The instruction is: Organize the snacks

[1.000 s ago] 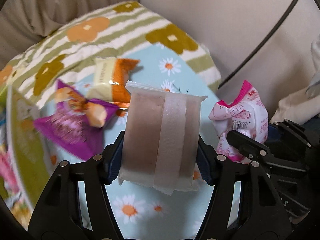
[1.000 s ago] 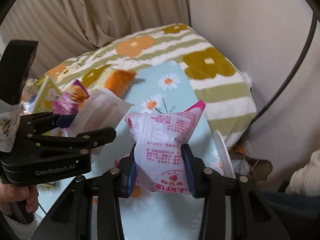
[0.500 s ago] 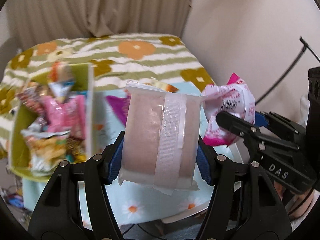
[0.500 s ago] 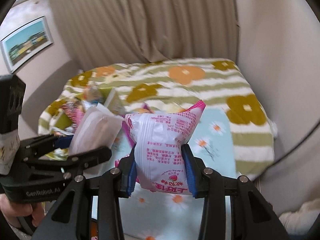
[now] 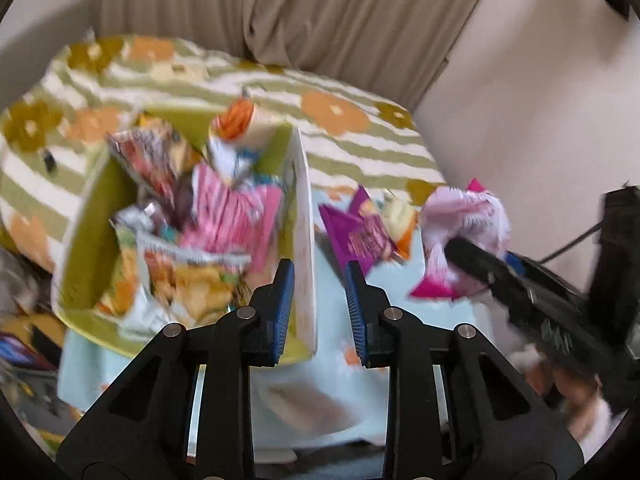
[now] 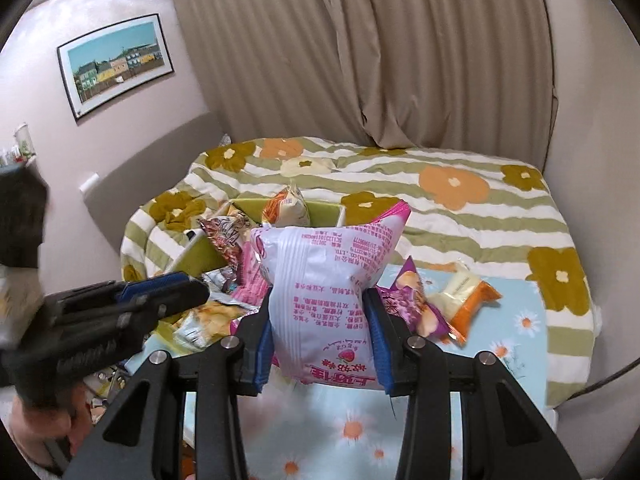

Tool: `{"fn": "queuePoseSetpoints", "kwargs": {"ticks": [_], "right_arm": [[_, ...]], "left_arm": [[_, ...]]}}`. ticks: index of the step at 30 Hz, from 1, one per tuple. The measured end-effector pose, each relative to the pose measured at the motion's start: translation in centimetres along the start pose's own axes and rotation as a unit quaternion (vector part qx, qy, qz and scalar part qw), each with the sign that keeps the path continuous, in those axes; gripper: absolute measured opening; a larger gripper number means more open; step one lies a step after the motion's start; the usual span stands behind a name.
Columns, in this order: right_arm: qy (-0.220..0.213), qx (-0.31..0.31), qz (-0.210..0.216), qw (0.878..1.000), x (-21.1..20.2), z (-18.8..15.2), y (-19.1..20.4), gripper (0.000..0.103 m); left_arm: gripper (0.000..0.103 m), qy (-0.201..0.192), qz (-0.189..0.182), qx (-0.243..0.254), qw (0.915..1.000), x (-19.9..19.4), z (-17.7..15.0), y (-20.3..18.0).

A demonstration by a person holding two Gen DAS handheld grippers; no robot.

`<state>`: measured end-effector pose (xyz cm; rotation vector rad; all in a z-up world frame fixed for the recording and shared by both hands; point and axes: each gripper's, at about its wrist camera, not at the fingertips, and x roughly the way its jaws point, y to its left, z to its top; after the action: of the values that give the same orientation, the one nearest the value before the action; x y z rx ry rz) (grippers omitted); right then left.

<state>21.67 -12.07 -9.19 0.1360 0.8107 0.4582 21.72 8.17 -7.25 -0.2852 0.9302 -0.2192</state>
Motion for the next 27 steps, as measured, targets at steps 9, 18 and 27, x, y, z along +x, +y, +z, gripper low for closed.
{"fn": "queuePoseSetpoints", "kwargs": {"ticks": [9,18,27], "right_arm": [[0.018,0.031,-0.031,0.999,0.6,-1.2,-1.9,0.038],[0.028,0.029,-0.024,0.999,0.1,-2.0,-2.7,0.038],[0.06,0.027,-0.017,0.998,0.6,-5.3,-5.3,0.038]], "left_arm": [[0.026,0.025,0.044,0.053,0.9973,1.7,-2.2,0.4],[0.103,0.101,0.059,0.056,0.9915,5.6,-7.0,-0.7],[0.103,0.166,0.093,-0.027,0.9814,10.7,-13.9,1.4]]}}
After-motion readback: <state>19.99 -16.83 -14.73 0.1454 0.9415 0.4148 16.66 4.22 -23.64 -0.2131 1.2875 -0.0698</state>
